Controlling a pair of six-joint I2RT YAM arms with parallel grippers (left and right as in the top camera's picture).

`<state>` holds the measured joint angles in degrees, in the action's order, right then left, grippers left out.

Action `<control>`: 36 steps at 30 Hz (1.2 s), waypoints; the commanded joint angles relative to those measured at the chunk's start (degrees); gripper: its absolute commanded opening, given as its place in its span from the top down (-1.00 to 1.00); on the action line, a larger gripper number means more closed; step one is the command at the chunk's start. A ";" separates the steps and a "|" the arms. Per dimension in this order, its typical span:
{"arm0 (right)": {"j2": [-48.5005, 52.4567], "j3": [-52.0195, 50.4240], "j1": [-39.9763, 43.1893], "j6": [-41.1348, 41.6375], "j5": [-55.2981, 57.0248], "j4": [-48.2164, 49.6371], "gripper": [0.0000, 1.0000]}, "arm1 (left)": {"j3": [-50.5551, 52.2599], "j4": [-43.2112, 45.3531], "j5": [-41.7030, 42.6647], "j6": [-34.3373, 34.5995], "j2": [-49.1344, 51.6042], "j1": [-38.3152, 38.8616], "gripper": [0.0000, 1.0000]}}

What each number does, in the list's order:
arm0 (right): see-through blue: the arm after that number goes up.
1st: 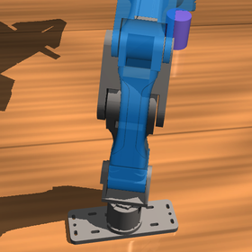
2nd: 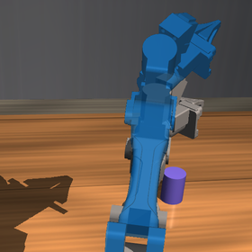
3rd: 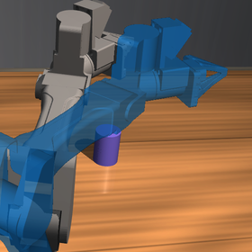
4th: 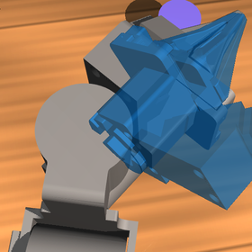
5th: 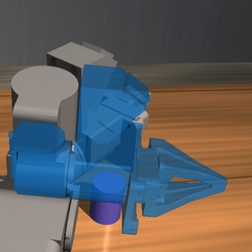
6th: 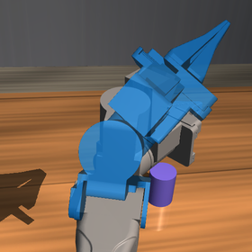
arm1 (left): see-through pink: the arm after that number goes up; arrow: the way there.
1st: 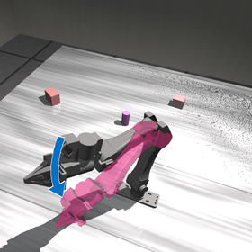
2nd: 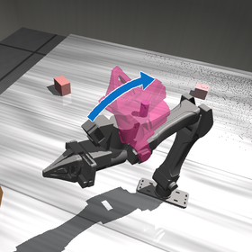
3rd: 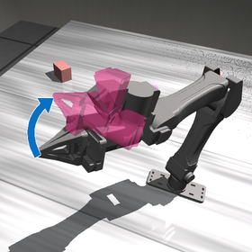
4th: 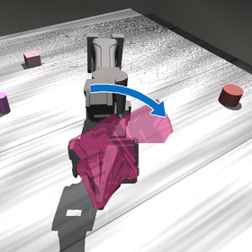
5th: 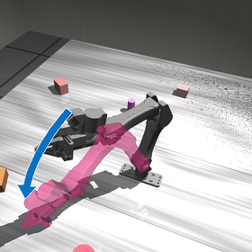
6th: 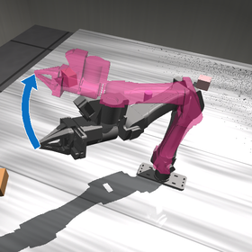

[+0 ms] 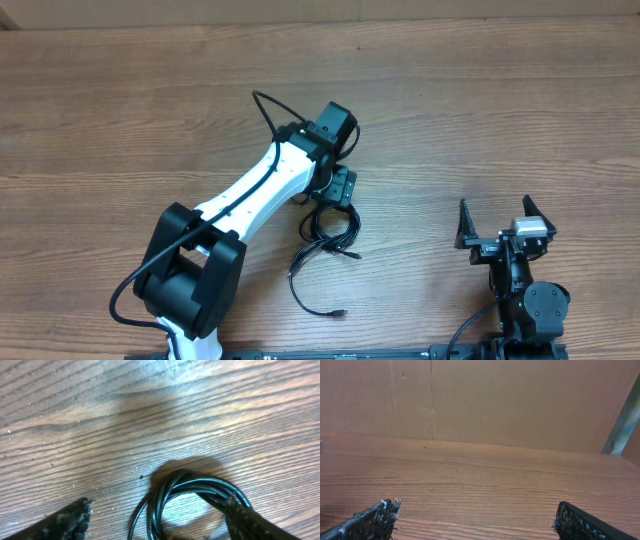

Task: Untangle cables
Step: 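Raise the held cable bundle with the left gripper, letting ends hang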

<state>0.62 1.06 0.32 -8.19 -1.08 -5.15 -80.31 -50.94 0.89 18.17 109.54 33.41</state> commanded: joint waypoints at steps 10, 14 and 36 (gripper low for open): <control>-0.46 -0.61 -0.26 -0.26 0.39 0.31 -0.99 | -0.96 -3.17 23.08 21.05 0.17 1.68 -0.49; -0.46 -0.61 -0.26 -0.26 0.39 0.31 -1.00 | -0.85 -0.50 18.10 21.29 0.59 4.26 -0.45; -0.46 -0.61 -0.26 -0.26 0.39 0.31 -1.00 | -10.16 -2.21 14.21 4.24 8.61 2.05 0.91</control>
<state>0.62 1.06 0.32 -8.19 -1.08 -5.17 -83.40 -51.81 14.81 35.70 118.21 37.67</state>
